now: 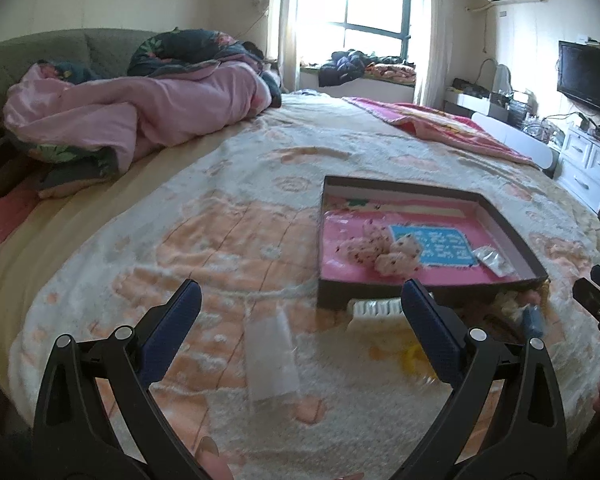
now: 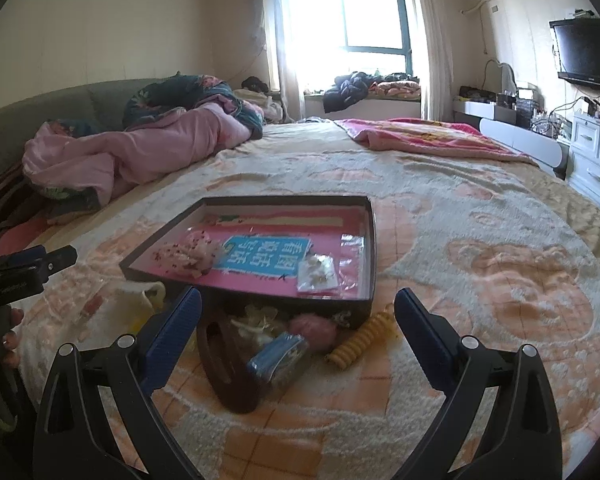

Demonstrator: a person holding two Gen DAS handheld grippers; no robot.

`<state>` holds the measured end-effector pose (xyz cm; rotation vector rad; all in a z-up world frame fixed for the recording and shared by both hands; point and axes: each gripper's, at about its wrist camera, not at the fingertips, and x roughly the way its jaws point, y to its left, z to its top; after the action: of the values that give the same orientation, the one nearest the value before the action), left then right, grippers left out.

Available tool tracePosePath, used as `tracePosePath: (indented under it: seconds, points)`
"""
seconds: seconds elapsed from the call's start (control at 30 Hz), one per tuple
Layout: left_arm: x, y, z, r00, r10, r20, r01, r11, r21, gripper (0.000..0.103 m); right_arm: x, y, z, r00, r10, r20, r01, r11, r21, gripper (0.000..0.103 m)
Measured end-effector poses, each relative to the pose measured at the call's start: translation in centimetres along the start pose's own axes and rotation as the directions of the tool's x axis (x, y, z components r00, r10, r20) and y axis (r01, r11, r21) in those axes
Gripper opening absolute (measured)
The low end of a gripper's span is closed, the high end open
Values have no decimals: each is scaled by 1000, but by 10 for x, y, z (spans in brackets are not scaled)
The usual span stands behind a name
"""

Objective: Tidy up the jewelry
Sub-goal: 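Grasp the clear plastic sleeve with the left tool while the right tool grasps the small blue box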

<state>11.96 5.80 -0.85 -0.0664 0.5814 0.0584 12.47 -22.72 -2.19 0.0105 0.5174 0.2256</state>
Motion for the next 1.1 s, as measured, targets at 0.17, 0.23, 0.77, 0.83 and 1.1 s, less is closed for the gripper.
tracePosePath:
  seconds: [0.17, 0.23, 0.77, 0.83, 1.1]
  points:
    - [3, 6, -10, 999, 6, -40, -7, 1000, -15, 91, 2, 3, -12, 999, 2, -39, -2, 1000, 2, 94]
    - [5, 7, -14, 998, 5, -61, -7, 1000, -21, 91, 3, 3, -17, 999, -3, -53, 4, 1000, 5, 94]
    - [36, 18, -40, 985, 23, -170, -30, 999, -37, 91, 33, -8, -35, 988, -8, -157, 23, 995, 95, 72]
    - [37, 19, -41, 985, 12, -173, -20, 999, -43, 91, 37, -3, -37, 986, -5, -164, 18, 997, 77, 67]
    - [50, 26, -42, 979, 0, -204, -18, 996, -89, 77, 48, 6, -40, 986, -4, -169, 13, 999, 51, 49]
